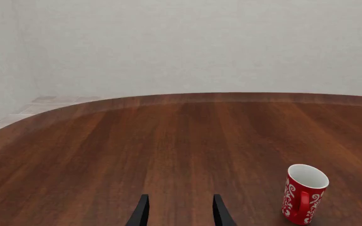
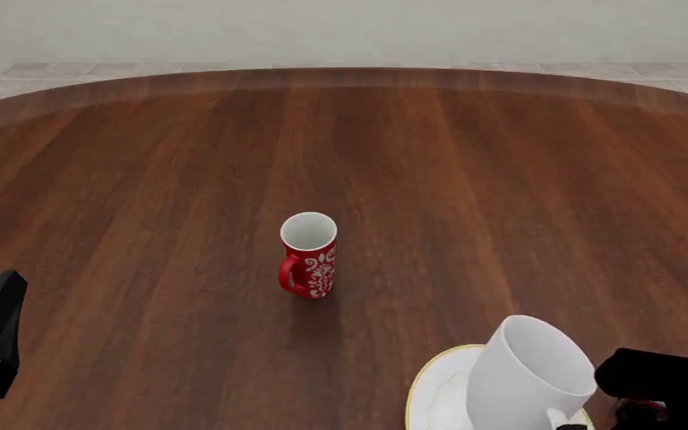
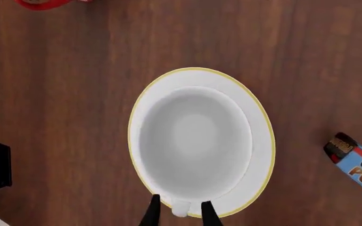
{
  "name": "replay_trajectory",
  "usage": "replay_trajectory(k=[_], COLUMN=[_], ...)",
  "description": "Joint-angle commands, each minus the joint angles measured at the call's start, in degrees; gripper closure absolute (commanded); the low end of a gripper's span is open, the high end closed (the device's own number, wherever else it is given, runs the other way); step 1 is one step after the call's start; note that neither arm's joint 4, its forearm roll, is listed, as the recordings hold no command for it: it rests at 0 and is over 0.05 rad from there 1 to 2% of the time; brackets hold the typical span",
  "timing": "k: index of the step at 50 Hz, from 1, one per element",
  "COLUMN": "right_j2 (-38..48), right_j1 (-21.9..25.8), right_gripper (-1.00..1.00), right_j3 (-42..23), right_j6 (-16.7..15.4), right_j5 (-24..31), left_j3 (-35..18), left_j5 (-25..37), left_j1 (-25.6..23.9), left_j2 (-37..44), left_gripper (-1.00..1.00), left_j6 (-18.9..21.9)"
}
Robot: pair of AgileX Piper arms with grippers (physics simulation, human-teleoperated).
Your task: Put the white mug on the plate.
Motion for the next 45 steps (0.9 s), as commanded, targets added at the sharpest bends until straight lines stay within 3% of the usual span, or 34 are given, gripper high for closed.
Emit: replay_trajectory(k=[1, 27, 45], right_j2=[0.0, -0.3, -7.7], right_j1=[-1.0, 0.0, -0.7], right_gripper=[-1.00, -1.00, -1.00], right_j3=[0.5, -0.7, -8.1], right_j6=[0.1, -0.1, -3.6], right_j5=[0.7, 1.8, 11.8], left_j3=[0.0, 0.0, 0.0], left_j5=[0.0, 0.0, 0.0], left_j1=[0.0, 0.0, 0.0], left_j2=[0.0, 0.0, 0.0], left_gripper=[-1.00, -1.00, -1.00], left_j6=[0.0, 0.0, 0.0])
